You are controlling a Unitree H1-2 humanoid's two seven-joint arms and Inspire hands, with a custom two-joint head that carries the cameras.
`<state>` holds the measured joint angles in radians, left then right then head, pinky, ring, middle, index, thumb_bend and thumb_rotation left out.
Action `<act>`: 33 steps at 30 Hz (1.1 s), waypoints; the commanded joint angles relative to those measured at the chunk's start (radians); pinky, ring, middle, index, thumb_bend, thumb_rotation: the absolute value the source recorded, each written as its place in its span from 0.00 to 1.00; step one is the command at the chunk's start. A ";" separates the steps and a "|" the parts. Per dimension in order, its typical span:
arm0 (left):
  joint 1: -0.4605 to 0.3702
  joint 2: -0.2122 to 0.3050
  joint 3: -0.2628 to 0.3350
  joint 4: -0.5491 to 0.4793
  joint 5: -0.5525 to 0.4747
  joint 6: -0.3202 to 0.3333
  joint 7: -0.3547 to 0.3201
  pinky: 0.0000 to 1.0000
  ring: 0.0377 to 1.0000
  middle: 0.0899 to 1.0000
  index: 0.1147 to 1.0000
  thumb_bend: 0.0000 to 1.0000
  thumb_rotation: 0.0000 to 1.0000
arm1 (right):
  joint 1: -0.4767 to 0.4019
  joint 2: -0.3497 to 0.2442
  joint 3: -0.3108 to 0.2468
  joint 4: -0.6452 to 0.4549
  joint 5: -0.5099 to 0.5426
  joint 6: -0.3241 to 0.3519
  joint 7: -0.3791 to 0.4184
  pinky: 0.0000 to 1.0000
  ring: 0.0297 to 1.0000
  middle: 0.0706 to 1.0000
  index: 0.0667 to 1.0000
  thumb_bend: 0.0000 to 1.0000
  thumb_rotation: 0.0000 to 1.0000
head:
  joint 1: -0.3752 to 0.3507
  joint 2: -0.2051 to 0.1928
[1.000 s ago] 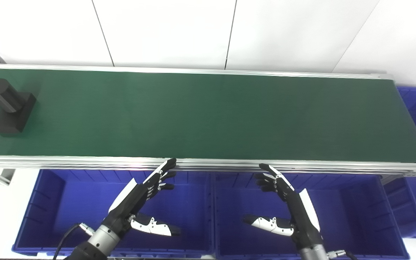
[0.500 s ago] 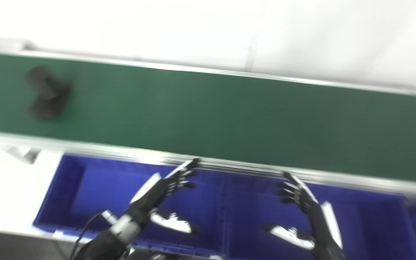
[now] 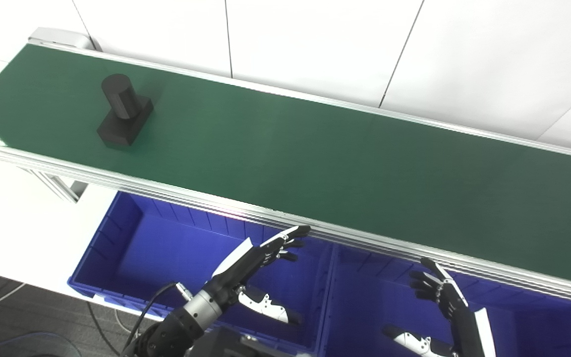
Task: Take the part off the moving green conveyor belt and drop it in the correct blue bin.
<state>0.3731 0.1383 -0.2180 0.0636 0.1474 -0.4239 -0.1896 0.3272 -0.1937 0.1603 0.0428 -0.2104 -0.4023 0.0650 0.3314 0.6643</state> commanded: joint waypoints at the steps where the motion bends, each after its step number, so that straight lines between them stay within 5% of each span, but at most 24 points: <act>1: -0.006 0.000 -0.007 -0.005 -0.003 -0.045 0.021 0.77 0.88 0.94 0.92 0.91 0.20 | -0.008 -0.007 -0.007 -0.010 0.020 -0.066 -0.015 0.68 0.71 0.75 0.85 0.76 0.20 | -0.002 -0.008; 17: -0.019 0.006 -0.057 0.025 0.012 -0.046 0.140 0.68 0.80 0.87 0.84 0.91 0.15 | -0.013 -0.023 0.012 0.031 0.019 -0.066 -0.064 0.74 0.75 0.76 0.87 0.77 0.21 | 0.051 -0.087; 24: -0.007 0.023 -0.073 -0.001 -0.022 -0.046 0.158 0.64 0.79 0.88 0.82 0.94 0.19 | -0.001 -0.014 0.001 0.020 0.046 -0.057 -0.046 0.77 0.77 0.77 0.87 0.75 0.11 | 0.048 -0.089; 33: 0.001 0.073 -0.074 -0.026 -0.003 -0.046 0.168 0.67 0.78 0.85 0.84 0.93 0.23 | -0.006 -0.028 -0.003 0.035 0.039 -0.066 -0.047 0.72 0.74 0.77 0.87 0.75 0.15 | 0.039 -0.095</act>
<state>0.3683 0.1983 -0.2969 0.0699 0.1377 -0.4260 -0.0372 0.3267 -0.2154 0.1651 0.0959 -0.1755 -0.4078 0.0216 0.3697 0.5691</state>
